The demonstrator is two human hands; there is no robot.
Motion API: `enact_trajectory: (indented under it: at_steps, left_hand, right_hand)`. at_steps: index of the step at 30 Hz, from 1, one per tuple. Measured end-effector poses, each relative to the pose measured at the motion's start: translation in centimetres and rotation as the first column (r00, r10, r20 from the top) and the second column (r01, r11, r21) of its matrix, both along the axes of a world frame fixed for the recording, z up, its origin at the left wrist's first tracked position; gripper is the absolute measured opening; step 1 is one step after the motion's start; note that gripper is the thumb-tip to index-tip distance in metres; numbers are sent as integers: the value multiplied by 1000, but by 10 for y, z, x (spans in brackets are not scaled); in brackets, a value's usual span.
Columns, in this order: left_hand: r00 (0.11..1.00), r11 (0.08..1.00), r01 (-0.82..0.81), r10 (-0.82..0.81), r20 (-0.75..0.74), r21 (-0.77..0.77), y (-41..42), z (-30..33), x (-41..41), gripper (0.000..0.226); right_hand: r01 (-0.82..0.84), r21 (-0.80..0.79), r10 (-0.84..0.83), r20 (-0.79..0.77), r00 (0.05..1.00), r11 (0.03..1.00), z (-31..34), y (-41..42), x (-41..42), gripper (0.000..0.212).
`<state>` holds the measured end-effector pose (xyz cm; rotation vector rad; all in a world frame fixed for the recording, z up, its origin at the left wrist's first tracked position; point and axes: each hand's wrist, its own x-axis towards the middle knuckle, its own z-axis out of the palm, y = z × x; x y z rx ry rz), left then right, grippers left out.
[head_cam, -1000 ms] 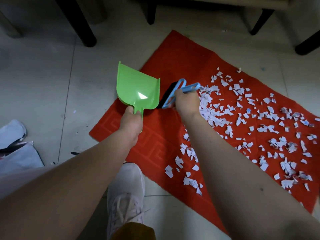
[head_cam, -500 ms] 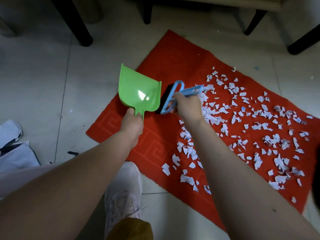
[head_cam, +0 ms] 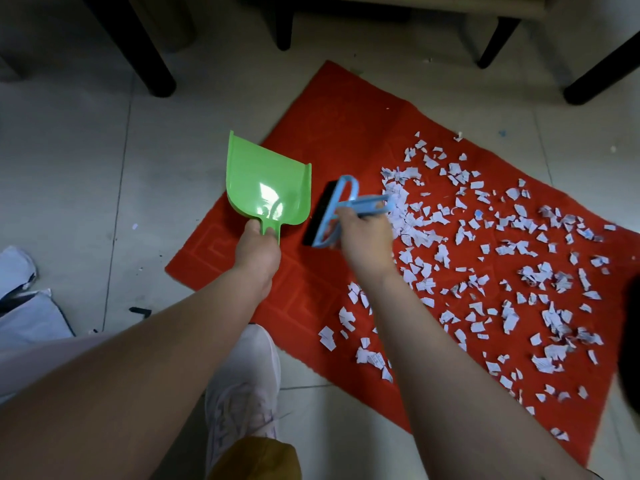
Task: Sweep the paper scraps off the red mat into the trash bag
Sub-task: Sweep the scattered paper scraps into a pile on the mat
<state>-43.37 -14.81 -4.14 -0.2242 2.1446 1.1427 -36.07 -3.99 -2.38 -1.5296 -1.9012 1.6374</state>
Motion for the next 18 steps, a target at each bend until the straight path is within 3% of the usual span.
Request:
enact_trajectory:
  at_steps: [2, 4, 6, 9, 11, 14, 16, 18]
  left_hand:
    - [999, 999, -34, 34, -28, -8, 0, 0, 0, 28]
    - [998, 998, -58, 58, -39, -16, -2, 0, -1, 26]
    - [998, 998, -61, 60, -30, -30, -6, -1, -4, 26]
    - [998, 997, -65, 64, -22, -43, -10, -4, -7, 26]
    - [997, 996, -74, 73, -22, -39, -9, -5, -7, 26]
    - [997, 997, -77, 76, -21, -23, -5, -4, -6, 25]
    - [997, 997, -73, 72, -21, -18, -6, -3, -5, 26]
    - [998, 997, -69, 69, -9, -18, -7, -3, -4, 26]
  right_hand:
    - [-89, -48, 89, 13, 996, 995, -12, -12, -8, 19]
    - [-129, 6, 128, 96, 987, 992, -21, -15, -7, 21]
    - [-40, 166, 1, 227, 974, 985, -23, -9, 5, 22]
    - [225, 281, -273, 142, 951, 933, -16, -2, 24, 22]
    - [273, 215, -282, 12, 959, 938, -9, -9, 24, 19]
    - [146, 25, -140, -170, 975, 989, 0, -25, 9, 6]
    - [61, -67, -73, -194, 978, 996, -2, -29, -1, 17]
    - [6, -16, -7, -109, 994, 1000, -6, -24, -6, 12]
